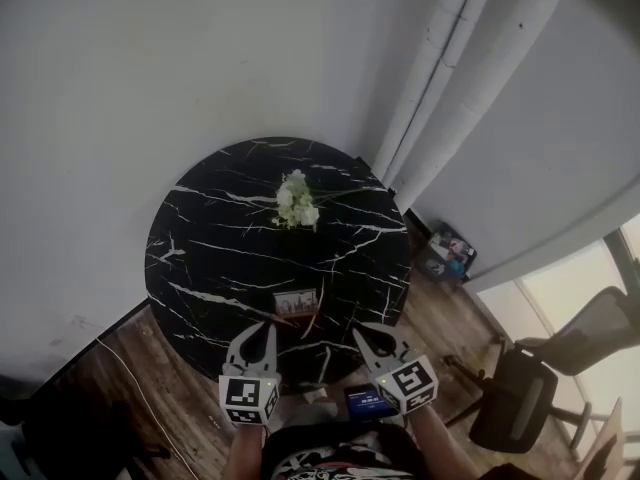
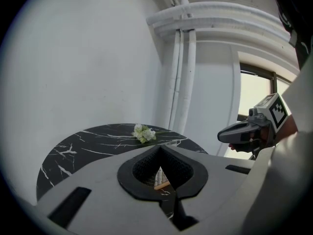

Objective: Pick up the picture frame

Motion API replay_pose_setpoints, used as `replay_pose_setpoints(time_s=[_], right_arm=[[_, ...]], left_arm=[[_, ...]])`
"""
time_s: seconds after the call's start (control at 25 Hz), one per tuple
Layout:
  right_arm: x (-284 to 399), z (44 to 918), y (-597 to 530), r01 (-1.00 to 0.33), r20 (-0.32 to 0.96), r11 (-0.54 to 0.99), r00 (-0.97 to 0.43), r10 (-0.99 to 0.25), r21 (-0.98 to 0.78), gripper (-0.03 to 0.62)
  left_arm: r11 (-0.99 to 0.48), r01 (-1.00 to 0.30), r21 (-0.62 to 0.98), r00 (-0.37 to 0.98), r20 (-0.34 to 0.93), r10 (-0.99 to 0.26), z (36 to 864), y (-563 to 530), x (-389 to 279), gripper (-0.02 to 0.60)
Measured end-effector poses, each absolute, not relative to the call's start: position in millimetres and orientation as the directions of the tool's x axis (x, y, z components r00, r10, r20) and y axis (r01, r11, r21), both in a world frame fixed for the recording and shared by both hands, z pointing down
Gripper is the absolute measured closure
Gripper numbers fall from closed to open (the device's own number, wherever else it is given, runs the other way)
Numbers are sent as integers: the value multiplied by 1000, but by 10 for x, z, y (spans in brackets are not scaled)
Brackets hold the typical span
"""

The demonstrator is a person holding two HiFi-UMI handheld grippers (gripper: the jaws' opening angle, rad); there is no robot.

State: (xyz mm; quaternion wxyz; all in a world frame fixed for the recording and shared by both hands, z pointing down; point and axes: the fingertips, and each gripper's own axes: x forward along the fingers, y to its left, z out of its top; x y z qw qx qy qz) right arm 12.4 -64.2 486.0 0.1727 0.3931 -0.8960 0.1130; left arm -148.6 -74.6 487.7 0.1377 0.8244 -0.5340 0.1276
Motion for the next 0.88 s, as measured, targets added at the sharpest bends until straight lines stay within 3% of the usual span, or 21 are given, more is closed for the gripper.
replay_pose_setpoints(time_s=[0.88], right_arm=[[203,4897,-678,-764,414,640,-611,-675,-82,574]], left_arm=[[-345,-930,127,367,387,-846,5073,-749,-1650,568]])
